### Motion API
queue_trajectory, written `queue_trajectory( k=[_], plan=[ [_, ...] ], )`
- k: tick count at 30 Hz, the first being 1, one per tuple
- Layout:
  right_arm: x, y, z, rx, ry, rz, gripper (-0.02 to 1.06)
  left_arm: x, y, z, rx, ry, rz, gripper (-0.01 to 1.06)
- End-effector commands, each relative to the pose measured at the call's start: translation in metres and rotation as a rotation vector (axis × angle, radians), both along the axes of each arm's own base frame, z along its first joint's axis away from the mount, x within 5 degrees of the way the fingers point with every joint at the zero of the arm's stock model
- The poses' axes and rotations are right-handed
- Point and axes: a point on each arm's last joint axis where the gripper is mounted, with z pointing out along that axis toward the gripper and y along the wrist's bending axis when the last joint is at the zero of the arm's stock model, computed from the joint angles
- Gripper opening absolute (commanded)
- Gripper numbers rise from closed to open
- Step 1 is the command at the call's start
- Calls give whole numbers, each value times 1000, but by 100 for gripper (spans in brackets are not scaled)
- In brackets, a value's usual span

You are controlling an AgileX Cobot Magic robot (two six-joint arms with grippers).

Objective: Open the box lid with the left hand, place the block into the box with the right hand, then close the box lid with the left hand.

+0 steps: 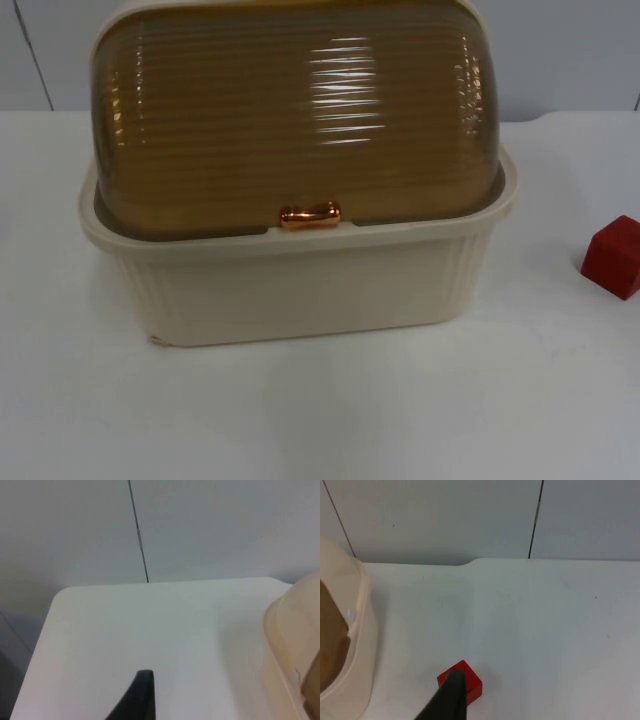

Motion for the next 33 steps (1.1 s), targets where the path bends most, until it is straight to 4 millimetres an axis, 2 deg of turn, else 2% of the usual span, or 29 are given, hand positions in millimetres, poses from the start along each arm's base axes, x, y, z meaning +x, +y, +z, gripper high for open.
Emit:
queue_trajectory(
  k=[1, 33],
  plan=[
    [0, -1, 4, 3, -26, -8, 105, 1, -1, 3, 6, -22, -6, 105],
    [-1, -1, 4, 3, -20, -9, 105, 0, 0, 1, 6, 11, -3, 105]
  ],
)
